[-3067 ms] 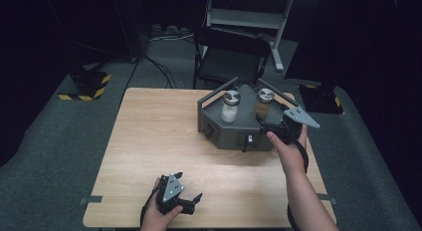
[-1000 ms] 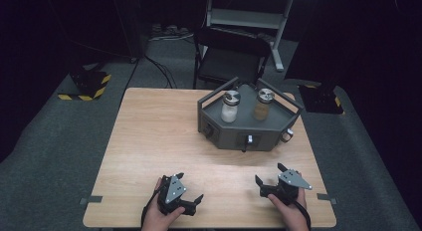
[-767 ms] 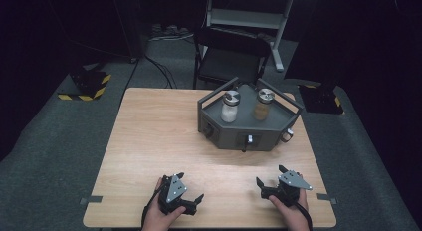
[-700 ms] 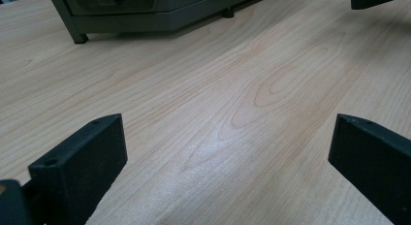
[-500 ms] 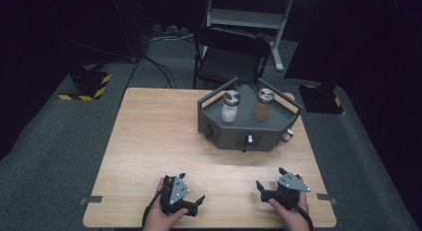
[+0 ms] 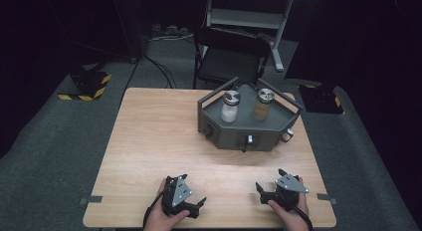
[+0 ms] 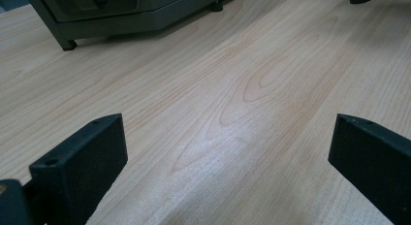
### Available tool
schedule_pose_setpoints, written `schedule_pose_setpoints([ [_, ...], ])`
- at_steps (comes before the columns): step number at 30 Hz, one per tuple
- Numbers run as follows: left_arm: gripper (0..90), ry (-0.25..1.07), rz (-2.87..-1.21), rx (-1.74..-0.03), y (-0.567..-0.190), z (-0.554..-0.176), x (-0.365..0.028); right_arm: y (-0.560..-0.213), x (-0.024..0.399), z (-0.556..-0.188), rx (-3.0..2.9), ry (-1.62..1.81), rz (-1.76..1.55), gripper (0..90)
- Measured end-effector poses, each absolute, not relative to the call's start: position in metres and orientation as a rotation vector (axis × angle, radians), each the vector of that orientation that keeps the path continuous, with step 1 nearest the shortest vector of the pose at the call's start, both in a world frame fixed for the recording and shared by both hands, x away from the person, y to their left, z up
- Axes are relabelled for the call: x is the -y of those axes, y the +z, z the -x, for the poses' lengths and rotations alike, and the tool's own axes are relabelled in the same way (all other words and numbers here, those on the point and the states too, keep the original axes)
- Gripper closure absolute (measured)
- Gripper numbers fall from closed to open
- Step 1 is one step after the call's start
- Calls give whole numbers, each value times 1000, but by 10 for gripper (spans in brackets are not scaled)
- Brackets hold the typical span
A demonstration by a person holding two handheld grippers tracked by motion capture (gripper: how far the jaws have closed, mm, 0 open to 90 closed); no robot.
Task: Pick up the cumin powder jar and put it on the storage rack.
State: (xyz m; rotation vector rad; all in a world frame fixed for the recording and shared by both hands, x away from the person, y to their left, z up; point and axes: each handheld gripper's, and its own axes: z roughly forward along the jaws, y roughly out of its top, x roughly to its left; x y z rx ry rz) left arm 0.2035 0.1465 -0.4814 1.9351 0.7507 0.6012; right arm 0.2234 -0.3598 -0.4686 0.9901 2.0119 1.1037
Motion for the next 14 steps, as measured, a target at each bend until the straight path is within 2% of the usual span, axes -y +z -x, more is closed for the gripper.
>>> schedule_pose_setpoints([
  [14, 10, 600, -1945, -758, -480, -206, -145, -470, 362, -222, -2011, 1117, -975, 7],
])
